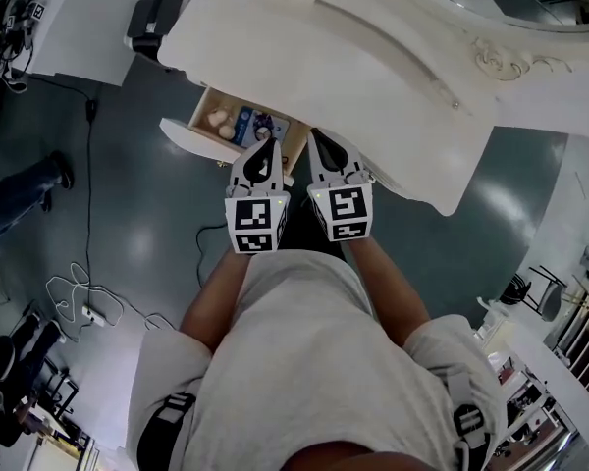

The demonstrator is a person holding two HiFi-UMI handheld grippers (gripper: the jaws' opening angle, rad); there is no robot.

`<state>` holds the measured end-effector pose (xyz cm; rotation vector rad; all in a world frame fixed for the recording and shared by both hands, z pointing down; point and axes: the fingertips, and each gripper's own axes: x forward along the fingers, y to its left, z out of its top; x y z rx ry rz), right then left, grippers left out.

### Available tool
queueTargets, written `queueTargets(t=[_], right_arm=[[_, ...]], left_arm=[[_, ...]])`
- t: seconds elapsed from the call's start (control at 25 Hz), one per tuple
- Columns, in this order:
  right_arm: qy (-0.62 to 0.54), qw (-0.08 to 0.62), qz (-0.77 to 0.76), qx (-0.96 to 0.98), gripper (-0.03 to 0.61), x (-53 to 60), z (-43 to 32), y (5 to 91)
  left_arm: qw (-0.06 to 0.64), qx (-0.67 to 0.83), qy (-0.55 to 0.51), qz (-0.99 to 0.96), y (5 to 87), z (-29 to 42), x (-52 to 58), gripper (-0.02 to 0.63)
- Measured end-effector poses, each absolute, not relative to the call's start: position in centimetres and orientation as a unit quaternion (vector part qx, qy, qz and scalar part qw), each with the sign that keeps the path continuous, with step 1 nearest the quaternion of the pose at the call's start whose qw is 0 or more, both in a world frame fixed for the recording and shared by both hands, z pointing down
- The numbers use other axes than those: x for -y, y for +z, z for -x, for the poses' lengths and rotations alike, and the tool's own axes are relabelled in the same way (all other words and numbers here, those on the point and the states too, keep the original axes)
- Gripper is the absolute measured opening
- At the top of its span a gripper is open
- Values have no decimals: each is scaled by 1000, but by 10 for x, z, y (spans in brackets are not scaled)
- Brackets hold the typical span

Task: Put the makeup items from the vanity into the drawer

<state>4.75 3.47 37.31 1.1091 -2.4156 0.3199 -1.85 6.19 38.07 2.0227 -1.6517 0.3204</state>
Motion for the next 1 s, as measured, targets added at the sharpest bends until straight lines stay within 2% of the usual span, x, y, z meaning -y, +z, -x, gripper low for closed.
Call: queueTargets(t=[0.28,0.6,1.0], right_arm=[[96,180,-418,885,14,-51,-75,316],[16,128,-448,885,14,-71,-110,240],[12,114,-466,877,14,-100,-156,223]], left_arm=[[206,617,93,-754,328,-3,-67,7],[160,605,65,-777,279,-40,-79,8],[139,588,59,-795,255,-88,-101,8]])
